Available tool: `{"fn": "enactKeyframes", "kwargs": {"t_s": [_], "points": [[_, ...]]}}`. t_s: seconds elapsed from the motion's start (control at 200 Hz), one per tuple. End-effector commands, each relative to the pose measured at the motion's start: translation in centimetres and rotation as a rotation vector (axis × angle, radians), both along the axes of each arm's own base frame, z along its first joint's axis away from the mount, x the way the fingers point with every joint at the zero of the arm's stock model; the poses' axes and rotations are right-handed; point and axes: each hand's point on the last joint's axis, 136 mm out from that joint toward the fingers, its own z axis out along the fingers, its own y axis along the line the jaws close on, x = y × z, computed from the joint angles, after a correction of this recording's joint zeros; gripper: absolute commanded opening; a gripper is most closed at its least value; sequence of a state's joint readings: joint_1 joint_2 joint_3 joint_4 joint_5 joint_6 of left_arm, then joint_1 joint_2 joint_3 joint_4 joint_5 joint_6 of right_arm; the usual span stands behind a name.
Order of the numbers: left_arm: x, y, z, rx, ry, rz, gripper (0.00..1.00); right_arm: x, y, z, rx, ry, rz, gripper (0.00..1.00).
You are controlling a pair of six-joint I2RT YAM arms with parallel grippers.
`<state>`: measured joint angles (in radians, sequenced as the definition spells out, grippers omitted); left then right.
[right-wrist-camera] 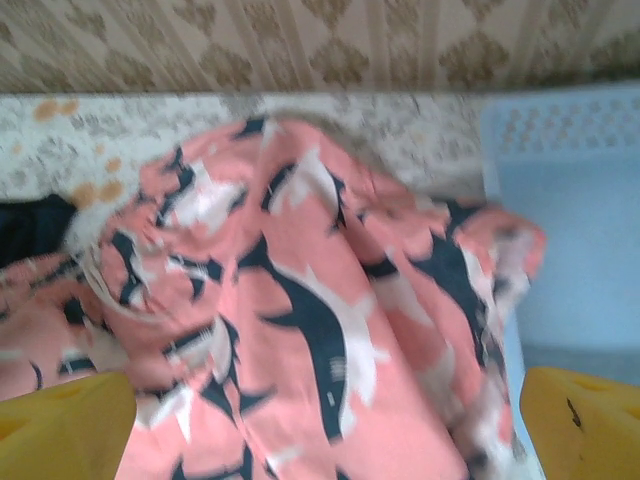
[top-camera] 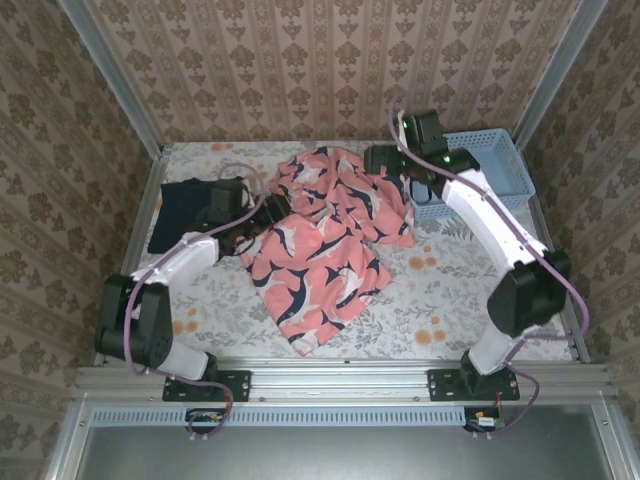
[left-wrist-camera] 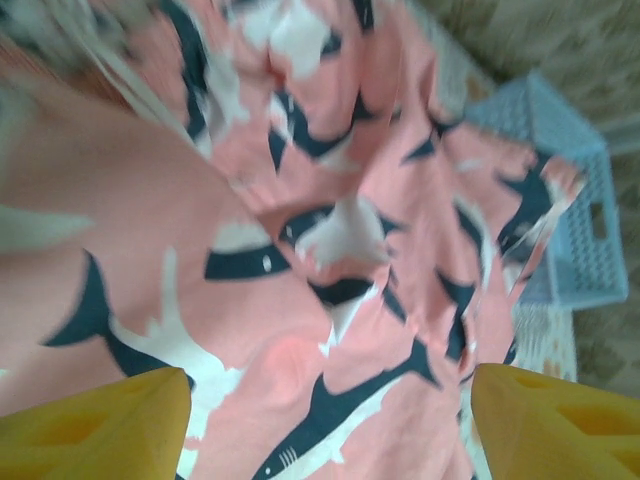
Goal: Fold and stack the mixed laundry pile
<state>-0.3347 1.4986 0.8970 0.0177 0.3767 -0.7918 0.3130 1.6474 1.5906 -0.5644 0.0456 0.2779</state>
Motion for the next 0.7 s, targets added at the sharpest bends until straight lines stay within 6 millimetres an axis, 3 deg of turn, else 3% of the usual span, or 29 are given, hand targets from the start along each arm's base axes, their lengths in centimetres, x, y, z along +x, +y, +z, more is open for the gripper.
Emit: {"fn": "enactKeyframes", "kwargs": {"t_s": [0.0, 0.13, 0.255, 0.465, 0.625, 0.695], "points": [[-1.1, -1.5, -3.7, 0.021, 0.066, -0.075, 0.71, -1.2, -2.0, -5.7, 0.019, 0.095, -0.076, 0.94], [-4.3, -1.8, -8.5, 0.055, 0.211, -0.118, 0.63, -0.5, -0.8, -10.0, 0.135, 0.173, -0.040, 0.64], [-8.0, -2.2, -10.6, 0.099, 0.294, -0.153, 0.63, 1.8, 1.4, -13.9, 0.187, 0.276, -0.018, 0.34], [-13.8, -5.0, -12.3, 0.082, 0.431, -0.196, 0.60, 5.6, 1.4, -21.8, 0.136, 0.433, -0.160, 0.32], [-17.1, -9.7, -11.3, -0.083, 0.538, -0.269, 0.59, 8.5, 4.7, -23.8, 0.158, 0.480, -0.126, 0.37], [-17.9, -12.2, -10.2, -0.135, 0.556, -0.340, 0.58, 10.3, 7.4, -23.9, 0.200, 0.478, -0.058, 0.39]]}}
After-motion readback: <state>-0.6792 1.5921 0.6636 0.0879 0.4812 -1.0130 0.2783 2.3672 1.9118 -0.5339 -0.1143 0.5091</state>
